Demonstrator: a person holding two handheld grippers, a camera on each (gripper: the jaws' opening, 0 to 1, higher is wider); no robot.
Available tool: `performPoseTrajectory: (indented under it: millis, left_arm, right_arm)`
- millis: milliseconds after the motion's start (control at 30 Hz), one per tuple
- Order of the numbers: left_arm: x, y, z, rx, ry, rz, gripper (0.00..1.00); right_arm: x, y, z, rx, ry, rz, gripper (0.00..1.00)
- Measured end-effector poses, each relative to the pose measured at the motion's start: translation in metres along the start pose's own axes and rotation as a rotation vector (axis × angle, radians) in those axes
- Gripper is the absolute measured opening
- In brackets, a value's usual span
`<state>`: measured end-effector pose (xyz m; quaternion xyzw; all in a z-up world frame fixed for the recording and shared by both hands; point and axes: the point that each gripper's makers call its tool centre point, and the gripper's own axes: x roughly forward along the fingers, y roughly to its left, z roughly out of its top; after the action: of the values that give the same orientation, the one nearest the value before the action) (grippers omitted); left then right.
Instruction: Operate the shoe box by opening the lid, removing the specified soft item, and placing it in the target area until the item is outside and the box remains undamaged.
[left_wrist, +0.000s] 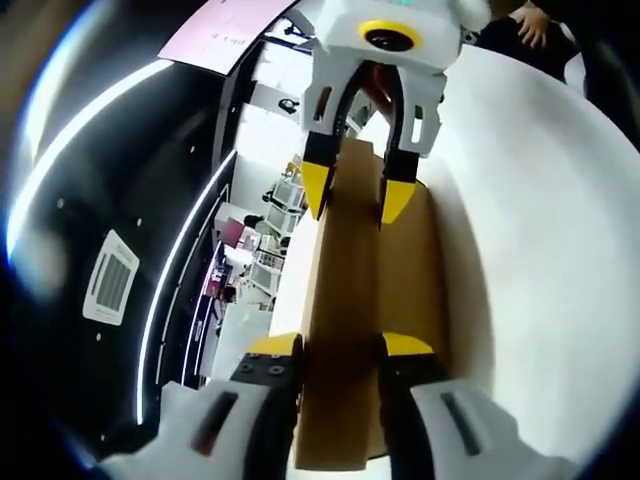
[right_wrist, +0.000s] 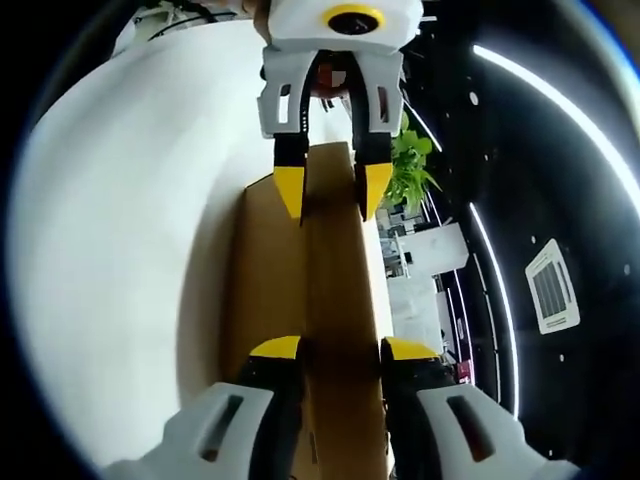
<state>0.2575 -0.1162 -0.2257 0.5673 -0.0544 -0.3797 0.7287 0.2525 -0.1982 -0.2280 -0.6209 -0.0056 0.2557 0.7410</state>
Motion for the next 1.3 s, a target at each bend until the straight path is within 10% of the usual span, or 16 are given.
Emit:
performPoseTrajectory:
  millis: [1300]
  left_arm:
    - [-0.005, 0.025, 0.006, -0.044, -0.031, -0.023, 0.30]
  right_arm:
    - [-0.006, -0.028, 0.006, 0.004, -0.015, -0.028, 0.28]
